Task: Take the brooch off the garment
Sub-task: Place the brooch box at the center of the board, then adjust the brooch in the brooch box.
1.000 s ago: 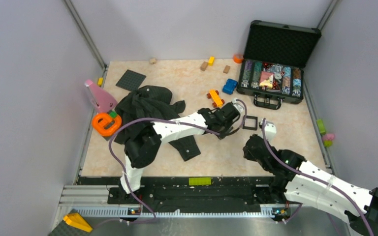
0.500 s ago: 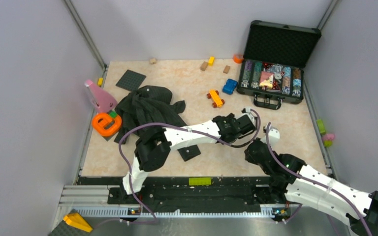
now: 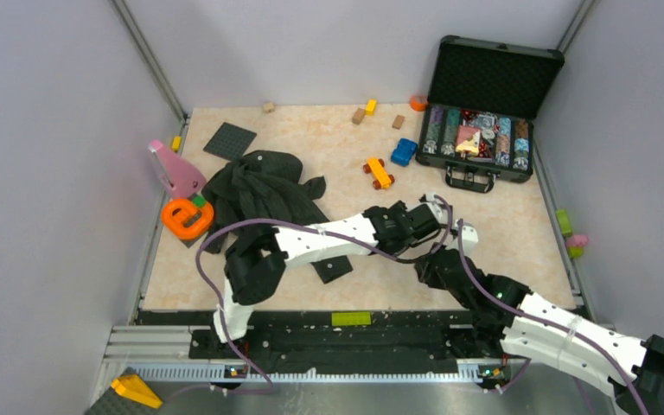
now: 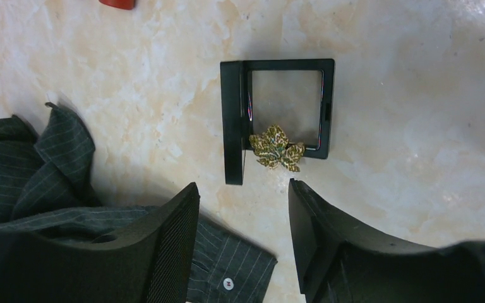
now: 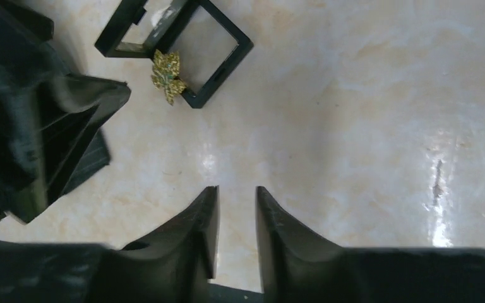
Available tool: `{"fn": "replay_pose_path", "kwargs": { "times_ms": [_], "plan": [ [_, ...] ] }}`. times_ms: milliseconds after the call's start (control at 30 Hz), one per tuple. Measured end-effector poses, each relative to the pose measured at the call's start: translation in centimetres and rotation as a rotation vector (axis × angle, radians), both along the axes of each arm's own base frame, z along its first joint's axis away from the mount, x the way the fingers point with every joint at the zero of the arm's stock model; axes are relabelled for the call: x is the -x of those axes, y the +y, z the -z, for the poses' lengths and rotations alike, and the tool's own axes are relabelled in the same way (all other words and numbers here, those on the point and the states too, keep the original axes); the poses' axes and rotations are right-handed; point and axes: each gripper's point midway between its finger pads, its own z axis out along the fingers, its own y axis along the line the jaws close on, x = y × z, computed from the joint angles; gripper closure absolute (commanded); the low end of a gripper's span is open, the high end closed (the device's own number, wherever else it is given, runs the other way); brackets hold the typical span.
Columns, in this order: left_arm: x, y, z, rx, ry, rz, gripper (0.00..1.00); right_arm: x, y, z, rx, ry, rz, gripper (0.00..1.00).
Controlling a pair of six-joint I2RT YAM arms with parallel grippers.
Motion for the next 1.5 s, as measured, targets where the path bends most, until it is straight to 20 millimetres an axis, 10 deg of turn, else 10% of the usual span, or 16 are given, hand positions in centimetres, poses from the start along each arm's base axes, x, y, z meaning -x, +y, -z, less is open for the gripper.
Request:
{"fn": "replay_pose_path", "kwargs": {
  "times_ms": [433,533,633,767,1300,1500],
  "plan": [
    [1.3,8.4,-7.5,0.541,0.133,-0.064,0.28,-1.2,3.9,0.3,-0.04,-0.057,-0.139,0.55],
    [1.6,10.4,-7.1,0.688,0.171,-0.1,0.07,-1.8,4.7,0.3,-0.062,-0.064,-0.138,0.58],
    [1.9,11.3,-4.7,0.779,0.247,-0.173,0.09,-3.0,5.0,0.1,-0.098,-0.064,-0.124,0.59],
    [2.3,11.6,-1.5,0.878,0.36,-0.274,0.42,-5.8,4.4,-0.1,-0.175,-0.069,-0.098,0.6],
    [2.5,7.3,3.0,1.136,0.583,-0.362,1.0,-6.9,6.1,2.9,-0.216,0.006,-0.328,0.71],
    [2.5,6.6,5.6,1.133,0.649,-0.409,1.0,-8.0,7.1,1.9,-0.224,-0.039,-0.373,0.71]
  ]
}}
